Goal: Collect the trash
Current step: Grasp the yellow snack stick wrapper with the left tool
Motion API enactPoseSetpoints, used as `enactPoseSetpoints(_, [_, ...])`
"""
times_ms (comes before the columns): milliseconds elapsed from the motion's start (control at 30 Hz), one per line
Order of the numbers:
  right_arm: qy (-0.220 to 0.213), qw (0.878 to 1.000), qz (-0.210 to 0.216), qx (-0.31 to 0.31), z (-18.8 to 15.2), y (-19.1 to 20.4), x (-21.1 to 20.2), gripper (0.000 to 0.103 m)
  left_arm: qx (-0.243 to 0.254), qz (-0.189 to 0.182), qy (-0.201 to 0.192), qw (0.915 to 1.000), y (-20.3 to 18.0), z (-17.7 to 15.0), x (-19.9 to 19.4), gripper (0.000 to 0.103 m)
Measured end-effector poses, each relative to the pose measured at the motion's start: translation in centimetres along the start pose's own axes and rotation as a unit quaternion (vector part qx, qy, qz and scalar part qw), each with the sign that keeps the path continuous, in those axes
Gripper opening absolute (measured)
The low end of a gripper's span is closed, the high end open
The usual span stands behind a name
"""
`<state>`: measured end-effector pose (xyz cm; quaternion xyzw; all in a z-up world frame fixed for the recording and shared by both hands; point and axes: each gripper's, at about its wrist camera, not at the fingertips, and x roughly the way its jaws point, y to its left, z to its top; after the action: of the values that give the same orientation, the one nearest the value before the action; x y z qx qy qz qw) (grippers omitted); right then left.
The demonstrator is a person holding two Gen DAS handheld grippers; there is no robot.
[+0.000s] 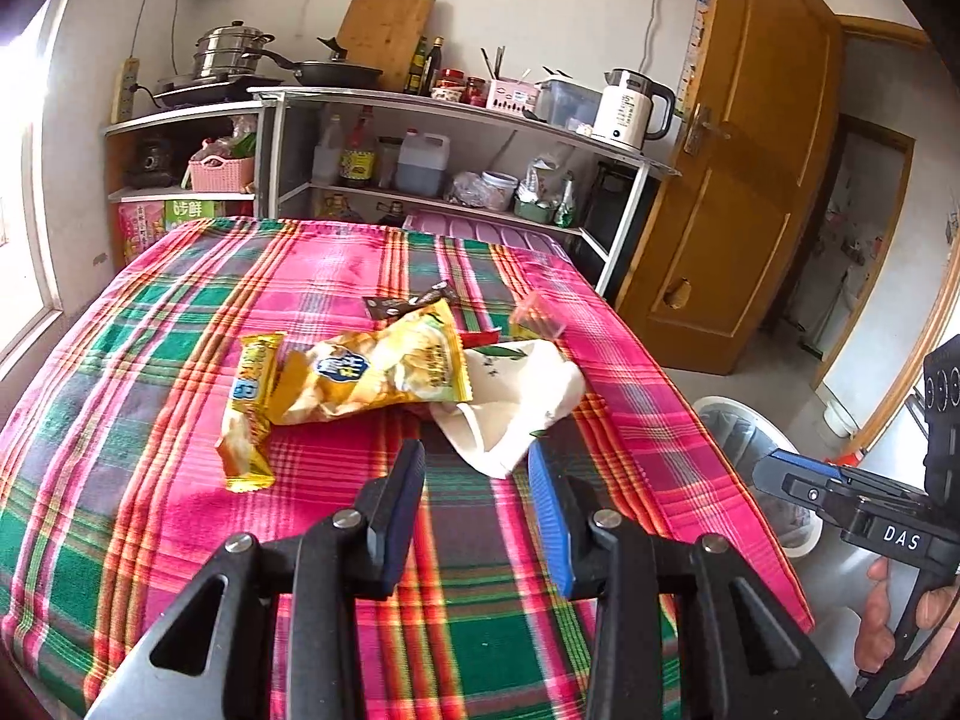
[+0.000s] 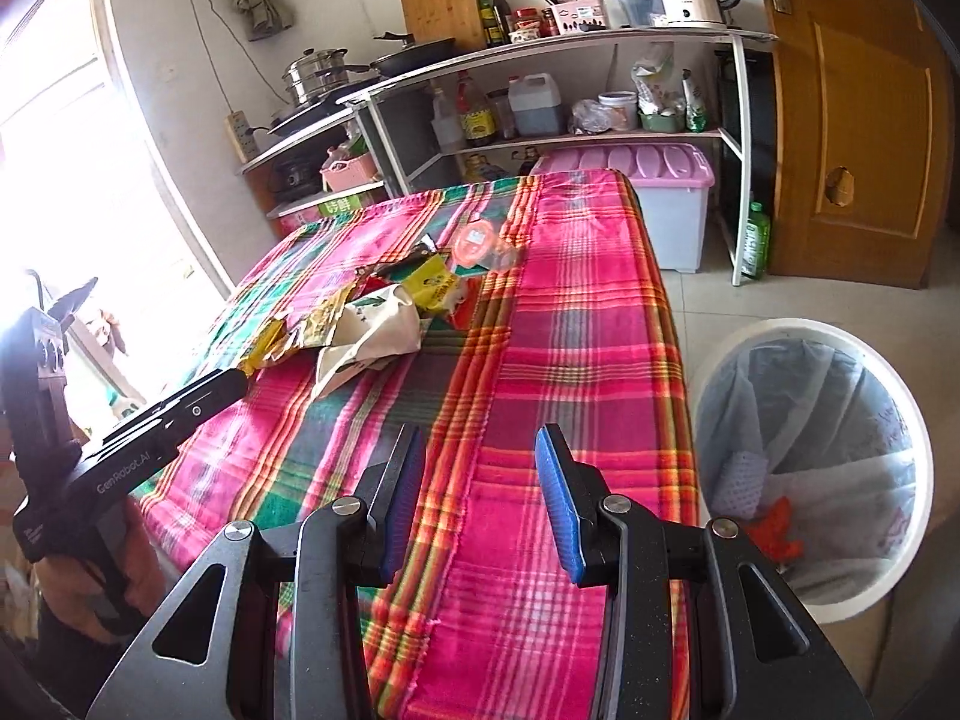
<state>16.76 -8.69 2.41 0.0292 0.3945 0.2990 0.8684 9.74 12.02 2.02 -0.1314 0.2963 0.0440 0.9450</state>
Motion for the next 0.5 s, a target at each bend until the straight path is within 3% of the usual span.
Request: enactPoseSetpoints(500, [0.022,0.999,0.041,-0.010,3.9,3.7,6.2,0.045,-0.049,0.087,0.006,0.9950,8.6,1.9,2.6,0.041])
